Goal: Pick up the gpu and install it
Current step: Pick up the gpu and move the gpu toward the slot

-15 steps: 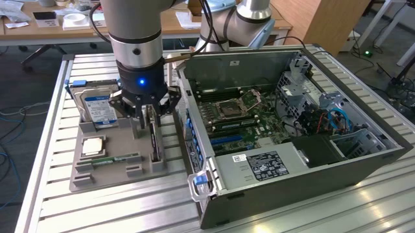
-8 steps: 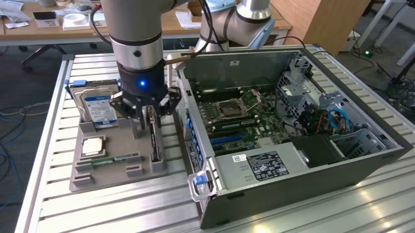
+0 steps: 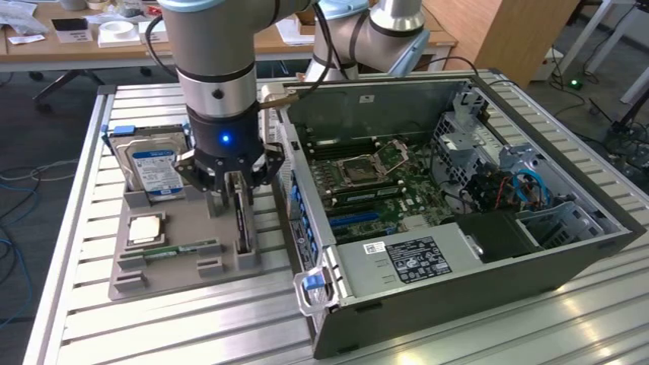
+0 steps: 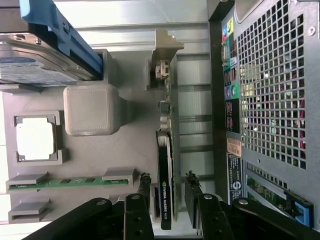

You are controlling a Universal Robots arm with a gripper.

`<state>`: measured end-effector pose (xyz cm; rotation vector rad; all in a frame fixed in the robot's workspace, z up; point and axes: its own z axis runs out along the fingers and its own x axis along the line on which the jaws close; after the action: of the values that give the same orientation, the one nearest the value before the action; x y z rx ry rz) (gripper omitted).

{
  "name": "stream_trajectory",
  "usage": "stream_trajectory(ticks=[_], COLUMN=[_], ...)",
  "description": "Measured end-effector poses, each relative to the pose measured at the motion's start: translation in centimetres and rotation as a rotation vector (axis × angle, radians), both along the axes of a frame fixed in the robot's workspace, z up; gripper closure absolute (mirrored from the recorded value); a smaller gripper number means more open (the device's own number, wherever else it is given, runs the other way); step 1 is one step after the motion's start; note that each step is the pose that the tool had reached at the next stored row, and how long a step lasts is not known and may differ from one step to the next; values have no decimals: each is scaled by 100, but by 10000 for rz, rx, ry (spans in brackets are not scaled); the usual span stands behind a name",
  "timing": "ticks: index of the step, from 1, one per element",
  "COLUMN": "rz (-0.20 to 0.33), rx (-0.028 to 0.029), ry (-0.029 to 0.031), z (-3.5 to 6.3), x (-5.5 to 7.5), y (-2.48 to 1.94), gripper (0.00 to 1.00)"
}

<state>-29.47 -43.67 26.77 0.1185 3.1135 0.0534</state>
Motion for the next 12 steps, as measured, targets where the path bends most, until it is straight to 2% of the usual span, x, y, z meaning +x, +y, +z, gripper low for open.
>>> stream_trajectory(ticks=[8, 12], rz=[0, -1], rx=[0, -2], ry=[0, 2], z=[-98, -152], x=[33, 33], y=[6, 36], gripper=[58, 58])
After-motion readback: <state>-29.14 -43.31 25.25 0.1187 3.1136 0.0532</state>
